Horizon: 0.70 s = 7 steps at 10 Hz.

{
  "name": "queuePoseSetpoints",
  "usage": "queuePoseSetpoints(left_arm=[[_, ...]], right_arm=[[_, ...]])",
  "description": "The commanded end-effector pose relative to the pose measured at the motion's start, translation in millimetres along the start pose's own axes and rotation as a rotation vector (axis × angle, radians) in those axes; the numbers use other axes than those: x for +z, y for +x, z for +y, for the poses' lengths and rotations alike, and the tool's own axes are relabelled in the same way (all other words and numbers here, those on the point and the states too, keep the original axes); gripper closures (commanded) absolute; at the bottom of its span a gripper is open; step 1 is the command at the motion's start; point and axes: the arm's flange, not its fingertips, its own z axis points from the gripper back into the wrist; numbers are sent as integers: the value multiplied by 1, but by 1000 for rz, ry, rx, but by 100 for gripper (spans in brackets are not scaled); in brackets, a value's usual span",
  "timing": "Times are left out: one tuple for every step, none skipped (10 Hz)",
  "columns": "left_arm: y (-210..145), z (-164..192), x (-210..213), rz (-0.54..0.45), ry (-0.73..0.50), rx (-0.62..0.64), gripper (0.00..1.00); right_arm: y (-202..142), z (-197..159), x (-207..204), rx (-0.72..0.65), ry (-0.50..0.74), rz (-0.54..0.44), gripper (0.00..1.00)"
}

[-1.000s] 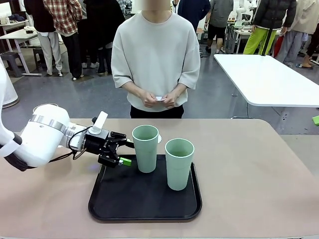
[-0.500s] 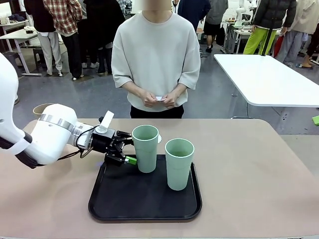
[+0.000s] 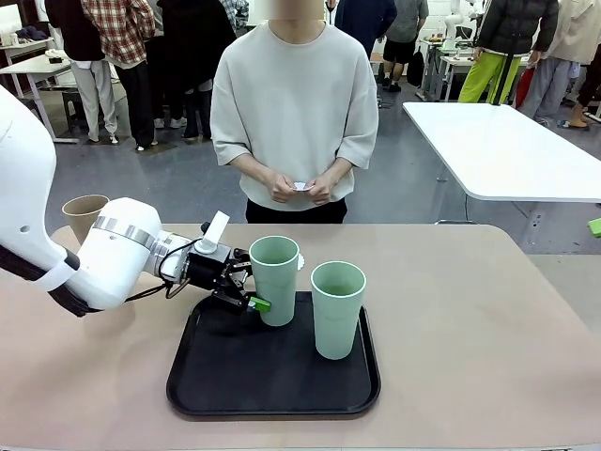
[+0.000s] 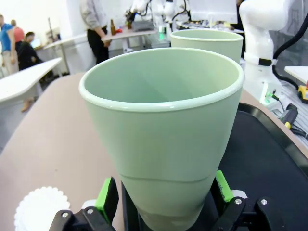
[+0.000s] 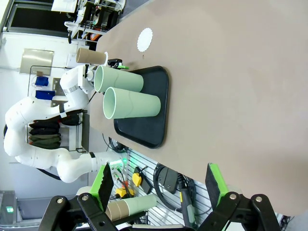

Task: Place coasters on the table and set cups on them.
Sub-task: Take one Reusable plastic cup from the Flat Tray and place it on a coaster set by the human.

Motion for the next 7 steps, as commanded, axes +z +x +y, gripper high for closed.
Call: queuePoseSetpoints(left_arm=[[-2, 5, -13, -20, -1, -22, 0], [-1, 7, -15, -27, -7, -19, 0], [-1, 7, -18, -35, -6, -18, 0], [-3, 7, -18, -52, -6, -24, 0], [-3, 7, -17, -71, -13, -35, 53], [-2, 6, -16, -73, -12, -33, 54], [-2, 7, -14, -74, -11, -32, 100]], right_arm=[[1, -1, -1, 3, 17, -1, 0], [1, -1, -1, 3, 17, -1, 0], [1, -1, -1, 3, 17, -1, 0], [1, -1, -1, 3, 17, -1, 0], [1, -1, -1, 3, 17, -1, 0], [1, -1, -1, 3, 17, -1, 0], [1, -1, -1, 3, 17, -1, 0]])
